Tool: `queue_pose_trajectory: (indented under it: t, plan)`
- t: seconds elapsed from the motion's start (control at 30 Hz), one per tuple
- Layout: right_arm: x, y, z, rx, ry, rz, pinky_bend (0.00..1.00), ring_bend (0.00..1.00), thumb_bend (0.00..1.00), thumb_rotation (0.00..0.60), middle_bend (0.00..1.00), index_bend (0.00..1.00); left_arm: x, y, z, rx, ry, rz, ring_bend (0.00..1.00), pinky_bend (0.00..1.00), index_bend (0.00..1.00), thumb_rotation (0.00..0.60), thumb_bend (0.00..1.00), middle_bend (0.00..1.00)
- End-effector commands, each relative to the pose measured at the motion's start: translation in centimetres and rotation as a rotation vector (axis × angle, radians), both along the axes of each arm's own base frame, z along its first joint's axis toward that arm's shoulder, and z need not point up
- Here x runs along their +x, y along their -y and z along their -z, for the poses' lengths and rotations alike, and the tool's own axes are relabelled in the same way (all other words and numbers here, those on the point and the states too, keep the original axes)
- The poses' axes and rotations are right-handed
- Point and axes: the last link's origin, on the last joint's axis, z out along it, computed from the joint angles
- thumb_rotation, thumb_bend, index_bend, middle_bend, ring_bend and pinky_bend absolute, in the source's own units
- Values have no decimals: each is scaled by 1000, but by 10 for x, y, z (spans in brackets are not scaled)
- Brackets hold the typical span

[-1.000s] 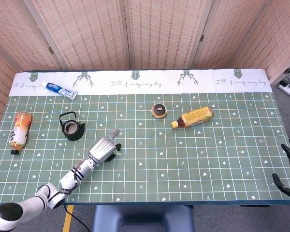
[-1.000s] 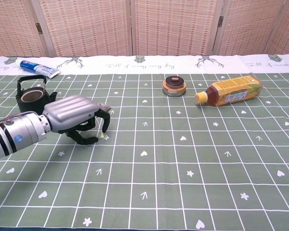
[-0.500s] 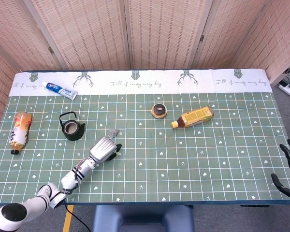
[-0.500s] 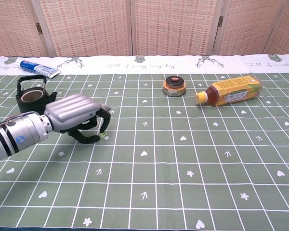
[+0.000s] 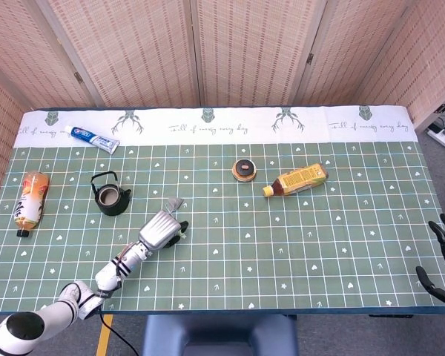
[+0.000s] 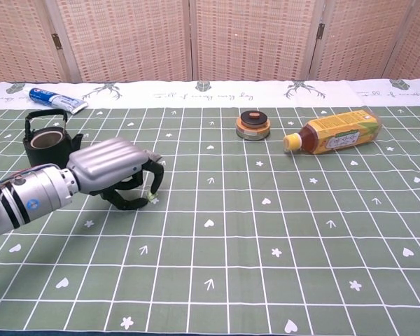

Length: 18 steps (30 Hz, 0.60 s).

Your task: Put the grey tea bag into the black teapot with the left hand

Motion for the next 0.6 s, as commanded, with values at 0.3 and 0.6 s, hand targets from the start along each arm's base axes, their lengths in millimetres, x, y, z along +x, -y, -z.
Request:
queue_pose_trajectory:
  t: [0.3, 0.6]
  plan:
    - [-1, 1, 0, 1, 0, 7, 0, 0, 365, 600, 0, 0, 0, -3, 4, 2, -7, -1, 1000, 1000, 483, 600, 398, 1000]
    - [-2, 2, -1, 1, 1, 11, 0, 0, 365, 600, 0, 0, 2, -5, 5, 14, 7, 12, 1000, 1000, 557, 600, 399, 1000]
